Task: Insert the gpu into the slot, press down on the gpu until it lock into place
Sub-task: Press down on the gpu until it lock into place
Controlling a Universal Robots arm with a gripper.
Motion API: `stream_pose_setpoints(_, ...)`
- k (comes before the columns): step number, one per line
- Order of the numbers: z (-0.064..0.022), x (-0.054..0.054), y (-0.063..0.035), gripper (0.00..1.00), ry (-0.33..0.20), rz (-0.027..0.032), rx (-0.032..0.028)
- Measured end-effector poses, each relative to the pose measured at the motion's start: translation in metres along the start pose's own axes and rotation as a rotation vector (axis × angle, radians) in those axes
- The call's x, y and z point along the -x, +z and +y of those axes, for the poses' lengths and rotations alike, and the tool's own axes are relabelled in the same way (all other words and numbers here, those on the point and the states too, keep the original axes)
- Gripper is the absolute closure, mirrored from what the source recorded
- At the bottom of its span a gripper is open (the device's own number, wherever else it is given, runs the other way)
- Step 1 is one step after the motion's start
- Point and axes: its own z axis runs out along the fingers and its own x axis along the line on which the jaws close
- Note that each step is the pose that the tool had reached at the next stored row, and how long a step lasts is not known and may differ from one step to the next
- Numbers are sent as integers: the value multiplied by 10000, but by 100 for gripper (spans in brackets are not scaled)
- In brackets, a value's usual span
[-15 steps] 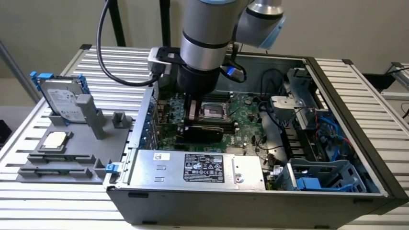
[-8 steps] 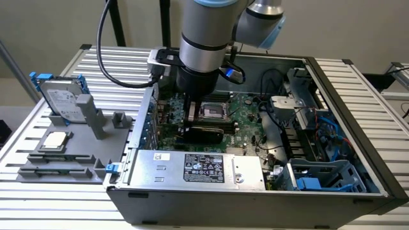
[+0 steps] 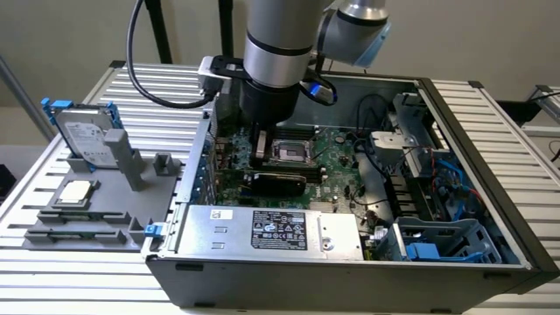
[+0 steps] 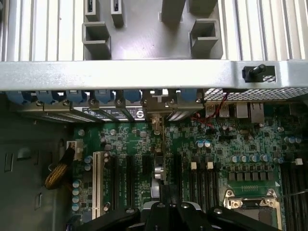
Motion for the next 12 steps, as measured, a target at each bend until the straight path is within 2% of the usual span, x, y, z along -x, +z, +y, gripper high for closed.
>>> stream_pose_setpoints(2, 11, -1, 0, 89, -27, 39, 139)
stream_pose_setpoints(4, 18, -1, 1, 89, -55, 81, 326)
stream_pose_setpoints(12, 35, -2, 2, 89, -183, 277, 1257)
